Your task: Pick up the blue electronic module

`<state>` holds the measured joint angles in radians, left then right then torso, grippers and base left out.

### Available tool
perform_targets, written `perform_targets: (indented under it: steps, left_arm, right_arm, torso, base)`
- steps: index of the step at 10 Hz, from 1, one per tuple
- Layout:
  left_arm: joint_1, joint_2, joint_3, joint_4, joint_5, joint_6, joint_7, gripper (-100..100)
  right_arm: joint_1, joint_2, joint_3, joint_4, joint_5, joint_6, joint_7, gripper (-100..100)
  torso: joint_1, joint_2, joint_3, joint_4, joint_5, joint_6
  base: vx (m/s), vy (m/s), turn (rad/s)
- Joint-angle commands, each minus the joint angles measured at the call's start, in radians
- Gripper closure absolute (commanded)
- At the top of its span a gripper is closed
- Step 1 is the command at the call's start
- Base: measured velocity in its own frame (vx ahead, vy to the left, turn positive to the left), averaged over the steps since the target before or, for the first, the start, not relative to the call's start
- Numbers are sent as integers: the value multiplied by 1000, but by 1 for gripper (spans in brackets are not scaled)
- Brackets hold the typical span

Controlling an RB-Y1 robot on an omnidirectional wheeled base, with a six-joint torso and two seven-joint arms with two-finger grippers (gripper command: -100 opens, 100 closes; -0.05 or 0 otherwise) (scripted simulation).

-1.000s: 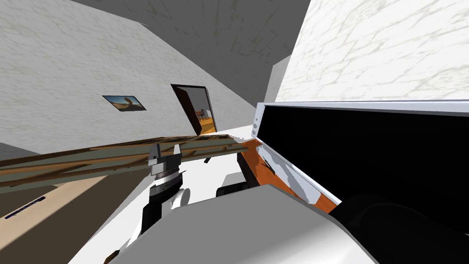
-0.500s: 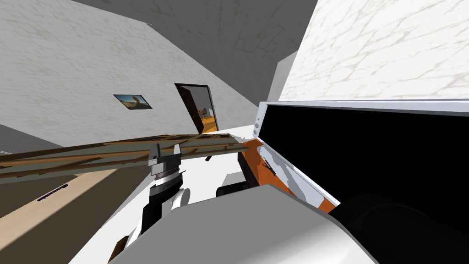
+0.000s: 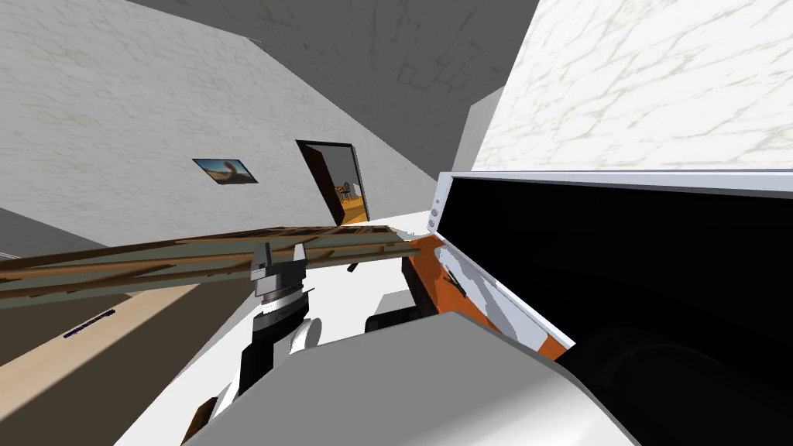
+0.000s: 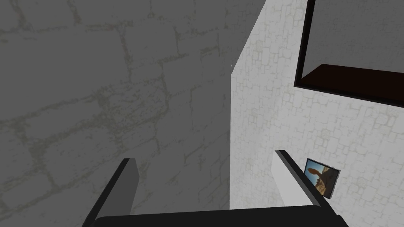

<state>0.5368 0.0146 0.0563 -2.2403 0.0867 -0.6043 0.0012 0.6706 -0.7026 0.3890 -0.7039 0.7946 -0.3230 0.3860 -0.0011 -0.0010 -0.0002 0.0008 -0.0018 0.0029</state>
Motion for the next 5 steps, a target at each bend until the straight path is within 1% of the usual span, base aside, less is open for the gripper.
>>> perform_targets:
  steps: [1,2,3,5]
  left_arm:
    - [0,0,0,0,0,0,0,0]
    - [0,0,0,0,0,0,0,0]
    - [0,0,0,0,0,0,0,0]
    - [0,0,0,0,0,0,0,0]
  right_arm:
    - [0,0,0,0,0,0,0,100]
    - [0,0,0,0,0,0,0,0]
    - [14,-21,-13,-4,-1,-18,3,100]
    - [52,-69,-29,-35,0,-48,-6,100]
  torso:
    - [0,0,0,0,0,0]
    - [0,0,0,0,0,0]
    - [0,0,0,0,0,0]
    - [3,-2,-1,-1,1,2]
  base:
    - [0,0,0]
    - [0,0,0]
    - [23,25,-99]
    - [45,51,-152]
